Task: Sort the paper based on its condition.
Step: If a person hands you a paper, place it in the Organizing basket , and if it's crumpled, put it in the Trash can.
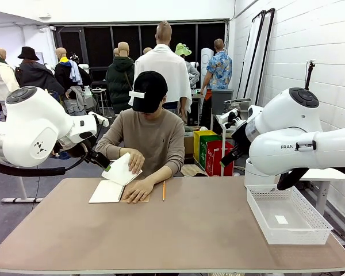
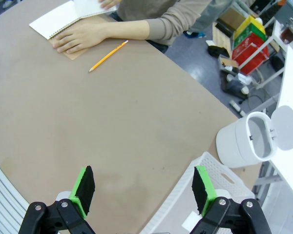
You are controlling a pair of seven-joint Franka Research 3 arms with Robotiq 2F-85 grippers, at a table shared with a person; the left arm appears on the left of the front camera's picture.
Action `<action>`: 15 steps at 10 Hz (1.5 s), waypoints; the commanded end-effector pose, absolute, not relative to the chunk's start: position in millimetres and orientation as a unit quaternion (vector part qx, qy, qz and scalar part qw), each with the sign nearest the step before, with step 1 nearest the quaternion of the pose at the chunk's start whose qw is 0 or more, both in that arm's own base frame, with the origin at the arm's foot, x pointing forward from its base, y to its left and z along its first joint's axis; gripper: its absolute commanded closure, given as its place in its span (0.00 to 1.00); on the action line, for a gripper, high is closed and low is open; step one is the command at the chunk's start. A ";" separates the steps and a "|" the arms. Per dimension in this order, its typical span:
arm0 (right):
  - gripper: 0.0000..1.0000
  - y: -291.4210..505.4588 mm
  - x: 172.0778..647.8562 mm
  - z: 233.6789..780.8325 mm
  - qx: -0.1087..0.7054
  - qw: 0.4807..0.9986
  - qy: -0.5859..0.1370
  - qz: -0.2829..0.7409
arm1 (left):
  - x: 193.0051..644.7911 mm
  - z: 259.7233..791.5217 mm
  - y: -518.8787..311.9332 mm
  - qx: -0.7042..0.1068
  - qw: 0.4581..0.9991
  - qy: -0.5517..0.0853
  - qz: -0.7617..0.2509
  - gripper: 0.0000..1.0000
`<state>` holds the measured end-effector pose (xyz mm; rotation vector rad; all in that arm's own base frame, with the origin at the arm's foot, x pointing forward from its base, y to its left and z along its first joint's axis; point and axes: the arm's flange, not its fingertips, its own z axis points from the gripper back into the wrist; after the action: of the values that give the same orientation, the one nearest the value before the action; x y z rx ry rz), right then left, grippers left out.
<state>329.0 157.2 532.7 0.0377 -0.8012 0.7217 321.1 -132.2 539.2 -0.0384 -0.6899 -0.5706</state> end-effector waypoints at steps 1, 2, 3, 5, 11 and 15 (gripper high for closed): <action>0.00 157.0 329.0 532.7 0.018 0.858 -0.382 0.344 | 321.2 539.4 -131.6 -0.019 0.901 -0.334 -0.275 0.00; 0.00 157.0 329.0 532.7 0.018 0.858 -0.382 0.344 | 321.2 539.4 -131.6 -0.019 0.901 -0.334 -0.275 0.00; 0.00 157.0 329.0 532.7 0.018 0.858 -0.382 0.344 | 321.2 539.4 -131.6 -0.019 0.901 -0.334 -0.275 0.00; 0.00 157.0 329.0 532.7 0.018 0.858 -0.382 0.344 | 321.2 539.4 -131.6 -0.019 0.901 -0.334 -0.275 0.00; 0.00 157.0 329.0 532.7 0.018 0.858 -0.382 0.344 | 321.2 539.4 -131.6 -0.019 0.901 -0.334 -0.275 0.00; 0.00 157.0 329.0 532.7 0.018 0.858 -0.382 0.344 | 321.2 539.4 -131.6 -0.019 0.901 -0.334 -0.275 0.00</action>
<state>329.0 157.2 532.7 0.0377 -0.8012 0.7217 321.1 -132.2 539.2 -0.0384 -0.6899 -0.5706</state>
